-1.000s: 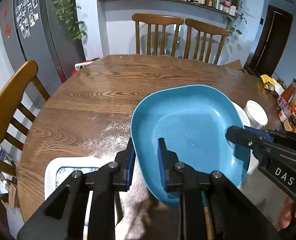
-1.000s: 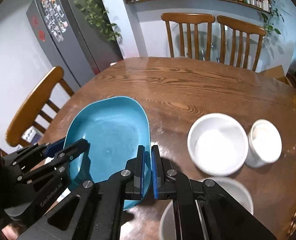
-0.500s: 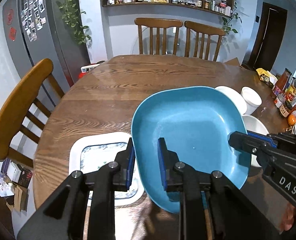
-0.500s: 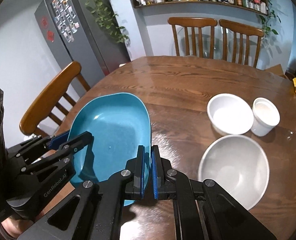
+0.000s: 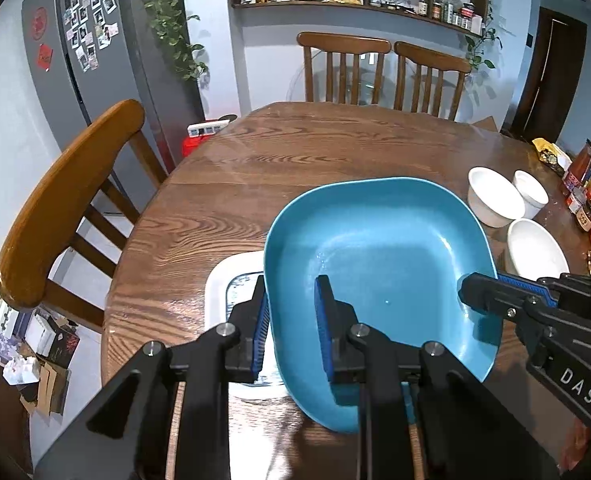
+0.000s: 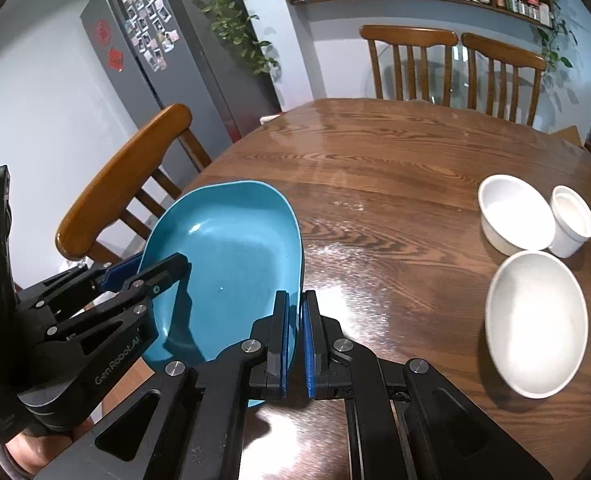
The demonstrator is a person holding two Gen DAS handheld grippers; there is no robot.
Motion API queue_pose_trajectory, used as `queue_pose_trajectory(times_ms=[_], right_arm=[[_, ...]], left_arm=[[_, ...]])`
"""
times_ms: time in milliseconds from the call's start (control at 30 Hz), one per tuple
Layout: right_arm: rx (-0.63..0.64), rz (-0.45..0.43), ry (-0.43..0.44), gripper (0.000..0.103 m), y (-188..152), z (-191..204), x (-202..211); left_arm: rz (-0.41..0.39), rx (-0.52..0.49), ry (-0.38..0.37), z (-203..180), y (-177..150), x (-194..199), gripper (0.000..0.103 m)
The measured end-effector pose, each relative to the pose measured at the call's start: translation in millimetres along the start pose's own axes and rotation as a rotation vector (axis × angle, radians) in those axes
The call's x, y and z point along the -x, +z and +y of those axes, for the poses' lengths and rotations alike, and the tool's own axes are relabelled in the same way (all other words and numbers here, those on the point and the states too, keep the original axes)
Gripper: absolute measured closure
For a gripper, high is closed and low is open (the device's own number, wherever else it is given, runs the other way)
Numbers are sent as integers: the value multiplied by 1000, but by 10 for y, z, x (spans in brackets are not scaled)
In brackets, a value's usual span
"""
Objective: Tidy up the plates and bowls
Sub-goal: 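Carry the teal dish with the left tool over the plate stack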
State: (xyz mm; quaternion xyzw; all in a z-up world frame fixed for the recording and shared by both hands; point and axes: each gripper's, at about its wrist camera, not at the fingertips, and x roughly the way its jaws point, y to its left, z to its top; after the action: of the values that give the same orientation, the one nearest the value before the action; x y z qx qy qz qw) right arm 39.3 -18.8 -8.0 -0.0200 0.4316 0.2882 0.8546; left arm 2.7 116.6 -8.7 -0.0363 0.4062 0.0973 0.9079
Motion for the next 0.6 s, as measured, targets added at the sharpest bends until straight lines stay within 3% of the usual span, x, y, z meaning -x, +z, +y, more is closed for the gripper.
queue_pose_trajectory(times_ms=[600], right_arm=[[1,51,-34,95,22,416,-338]], left_arm=[[45,42,-21,440,-74,-193,84]])
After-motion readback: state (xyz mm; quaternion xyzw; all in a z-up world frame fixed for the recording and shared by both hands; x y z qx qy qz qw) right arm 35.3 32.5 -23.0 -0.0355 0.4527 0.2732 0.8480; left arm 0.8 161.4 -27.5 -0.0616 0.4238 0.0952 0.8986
